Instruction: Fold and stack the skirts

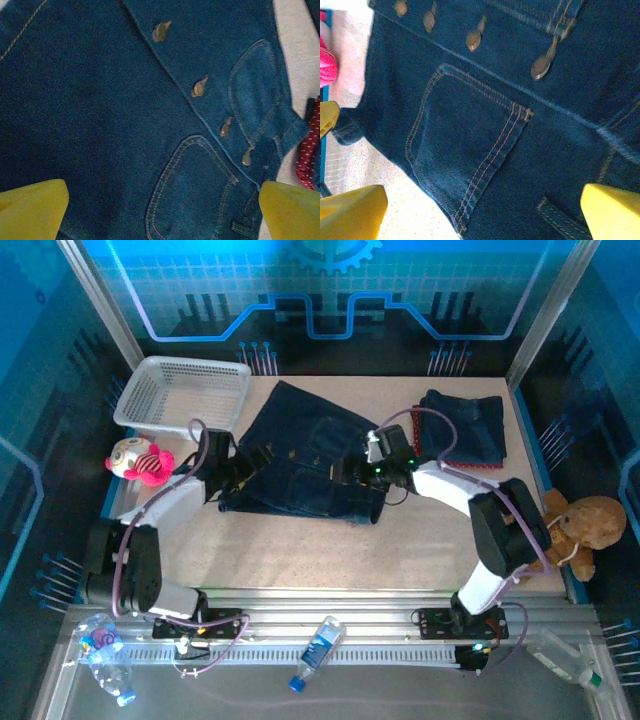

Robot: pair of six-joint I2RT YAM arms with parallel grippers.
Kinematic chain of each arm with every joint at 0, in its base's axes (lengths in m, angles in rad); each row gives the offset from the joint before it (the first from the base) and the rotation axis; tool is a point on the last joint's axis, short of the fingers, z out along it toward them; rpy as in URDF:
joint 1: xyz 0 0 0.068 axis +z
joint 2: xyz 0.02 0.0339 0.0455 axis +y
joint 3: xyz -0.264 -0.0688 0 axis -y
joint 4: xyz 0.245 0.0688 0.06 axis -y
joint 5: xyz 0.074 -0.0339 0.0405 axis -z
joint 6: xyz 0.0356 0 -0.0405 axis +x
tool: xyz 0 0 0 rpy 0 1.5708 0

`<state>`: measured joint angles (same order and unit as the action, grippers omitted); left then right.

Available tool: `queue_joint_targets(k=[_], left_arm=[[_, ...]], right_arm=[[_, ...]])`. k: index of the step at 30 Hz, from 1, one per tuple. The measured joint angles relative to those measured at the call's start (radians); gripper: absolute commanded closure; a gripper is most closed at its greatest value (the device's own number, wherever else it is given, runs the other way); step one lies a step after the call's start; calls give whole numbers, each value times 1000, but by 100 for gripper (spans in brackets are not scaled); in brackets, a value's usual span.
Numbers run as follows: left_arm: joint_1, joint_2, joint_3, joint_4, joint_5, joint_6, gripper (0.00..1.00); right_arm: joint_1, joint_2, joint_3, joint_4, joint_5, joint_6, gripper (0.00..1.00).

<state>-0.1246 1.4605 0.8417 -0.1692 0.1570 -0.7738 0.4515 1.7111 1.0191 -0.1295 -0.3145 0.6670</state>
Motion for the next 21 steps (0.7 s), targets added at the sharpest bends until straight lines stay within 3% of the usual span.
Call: queue_joint_targets(k=[6,13,16,21], left_arm=[[6,60,-8,-90,-79,-5,1],[72,-155,-8,-229,-183,69,2],[85,-209,-26,-237,-161,87,14],[54,-276,-171,-201,-26,128,34]], right_arm=[[-15,82,0,-37,-9,66,0],[-153,82,13,-97,-32,22,0],[-205,82,29,-137,-23,2,0],[-204,80,69,-217,-11,-25,0]])
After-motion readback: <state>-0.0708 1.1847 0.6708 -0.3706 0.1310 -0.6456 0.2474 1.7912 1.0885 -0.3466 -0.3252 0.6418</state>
